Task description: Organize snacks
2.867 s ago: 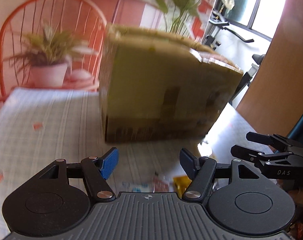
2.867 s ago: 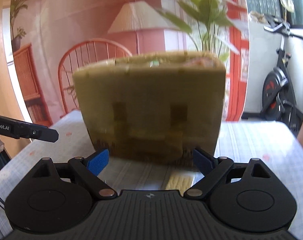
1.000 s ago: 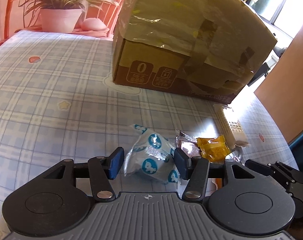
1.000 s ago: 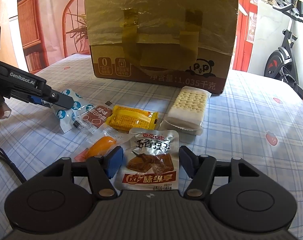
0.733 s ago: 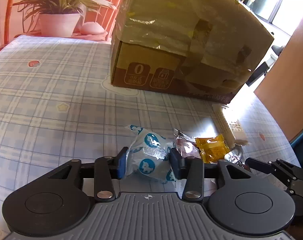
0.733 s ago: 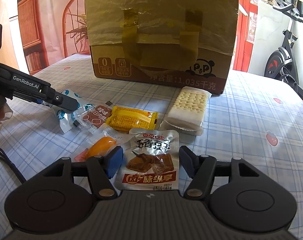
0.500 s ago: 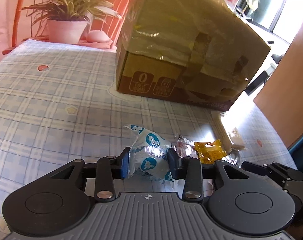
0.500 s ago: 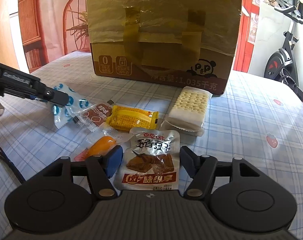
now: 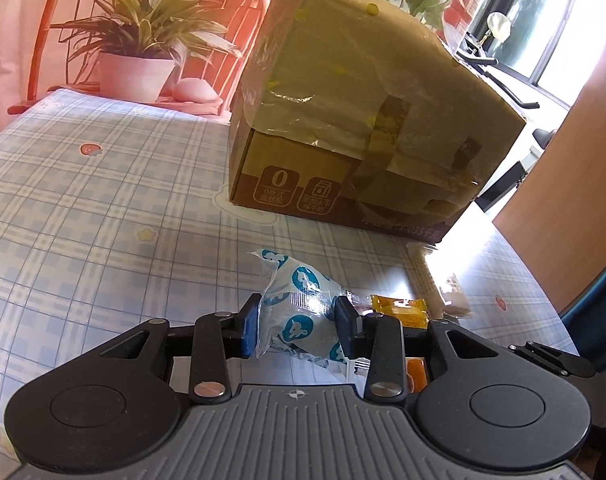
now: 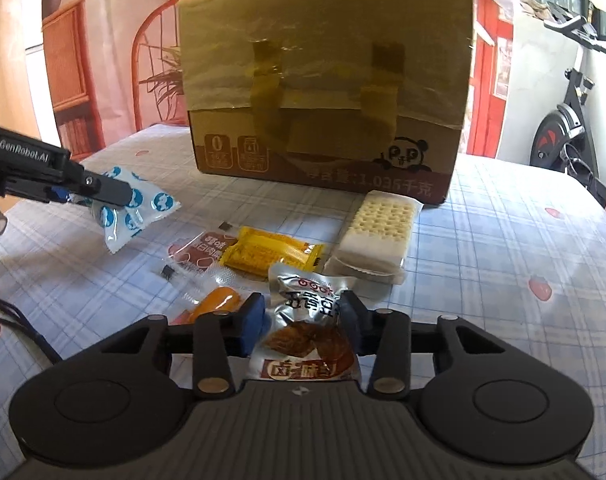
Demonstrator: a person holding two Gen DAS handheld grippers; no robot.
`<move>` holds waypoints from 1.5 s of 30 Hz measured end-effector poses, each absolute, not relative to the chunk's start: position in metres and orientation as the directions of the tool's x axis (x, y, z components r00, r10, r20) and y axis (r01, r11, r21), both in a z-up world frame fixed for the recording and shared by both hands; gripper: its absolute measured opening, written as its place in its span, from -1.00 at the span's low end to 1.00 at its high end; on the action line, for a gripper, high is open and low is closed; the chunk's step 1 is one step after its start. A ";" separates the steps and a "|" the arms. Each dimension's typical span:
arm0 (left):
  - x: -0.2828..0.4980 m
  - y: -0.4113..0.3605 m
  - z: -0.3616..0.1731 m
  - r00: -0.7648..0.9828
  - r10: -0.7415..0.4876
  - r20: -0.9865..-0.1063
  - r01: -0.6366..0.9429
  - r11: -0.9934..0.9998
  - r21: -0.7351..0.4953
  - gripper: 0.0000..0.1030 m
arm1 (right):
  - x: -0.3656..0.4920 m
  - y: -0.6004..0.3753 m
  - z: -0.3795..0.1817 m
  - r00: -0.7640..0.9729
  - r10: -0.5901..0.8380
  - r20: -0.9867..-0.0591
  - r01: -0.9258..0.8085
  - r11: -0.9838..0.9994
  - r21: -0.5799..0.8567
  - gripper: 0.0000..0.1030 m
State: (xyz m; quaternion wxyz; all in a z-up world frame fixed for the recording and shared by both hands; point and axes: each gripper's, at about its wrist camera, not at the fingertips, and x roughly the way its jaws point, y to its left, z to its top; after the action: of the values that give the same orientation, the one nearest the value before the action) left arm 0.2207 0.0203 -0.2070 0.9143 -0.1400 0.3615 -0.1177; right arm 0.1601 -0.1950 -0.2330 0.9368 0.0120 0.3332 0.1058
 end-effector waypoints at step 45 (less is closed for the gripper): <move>0.215 0.029 -0.207 0.726 -0.316 -0.610 0.087 0.923 -0.375 -0.22 | 0.159 -0.229 -0.223 0.728 0.219 -0.650 -0.099 0.971 0.217 -0.34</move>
State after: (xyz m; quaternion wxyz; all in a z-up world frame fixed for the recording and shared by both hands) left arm 0.2151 0.0287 -0.2071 0.9148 -0.1624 0.3530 -0.1103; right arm 0.1592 -0.2294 -0.2230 0.9256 0.0836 0.3589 0.0861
